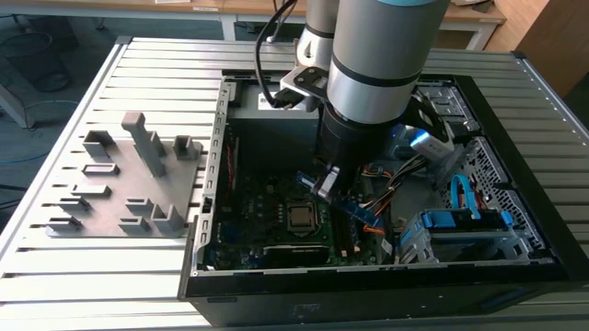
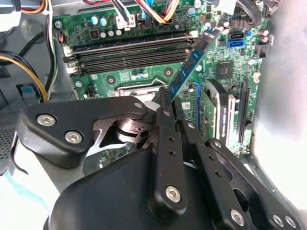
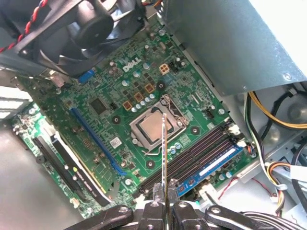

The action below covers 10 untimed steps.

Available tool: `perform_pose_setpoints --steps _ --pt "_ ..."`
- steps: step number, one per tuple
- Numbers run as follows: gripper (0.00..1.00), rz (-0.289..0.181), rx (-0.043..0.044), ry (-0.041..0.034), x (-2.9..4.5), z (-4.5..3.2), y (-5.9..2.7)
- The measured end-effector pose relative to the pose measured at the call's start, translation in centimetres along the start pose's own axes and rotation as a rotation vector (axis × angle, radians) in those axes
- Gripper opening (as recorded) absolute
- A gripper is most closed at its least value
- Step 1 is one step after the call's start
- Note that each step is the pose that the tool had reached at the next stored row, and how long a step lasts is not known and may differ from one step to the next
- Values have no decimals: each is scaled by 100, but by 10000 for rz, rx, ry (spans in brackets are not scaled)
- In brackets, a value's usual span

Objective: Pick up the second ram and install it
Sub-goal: 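Insert the second ram into the second slot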

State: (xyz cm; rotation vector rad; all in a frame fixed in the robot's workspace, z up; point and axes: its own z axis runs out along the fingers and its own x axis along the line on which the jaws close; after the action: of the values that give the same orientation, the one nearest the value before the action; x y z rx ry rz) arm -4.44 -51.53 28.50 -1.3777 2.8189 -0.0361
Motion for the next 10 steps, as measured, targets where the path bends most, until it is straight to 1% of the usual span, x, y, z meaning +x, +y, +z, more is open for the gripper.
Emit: perform_pose_setpoints --steps 10 --pt "14 721 -5 16 0 5 0"
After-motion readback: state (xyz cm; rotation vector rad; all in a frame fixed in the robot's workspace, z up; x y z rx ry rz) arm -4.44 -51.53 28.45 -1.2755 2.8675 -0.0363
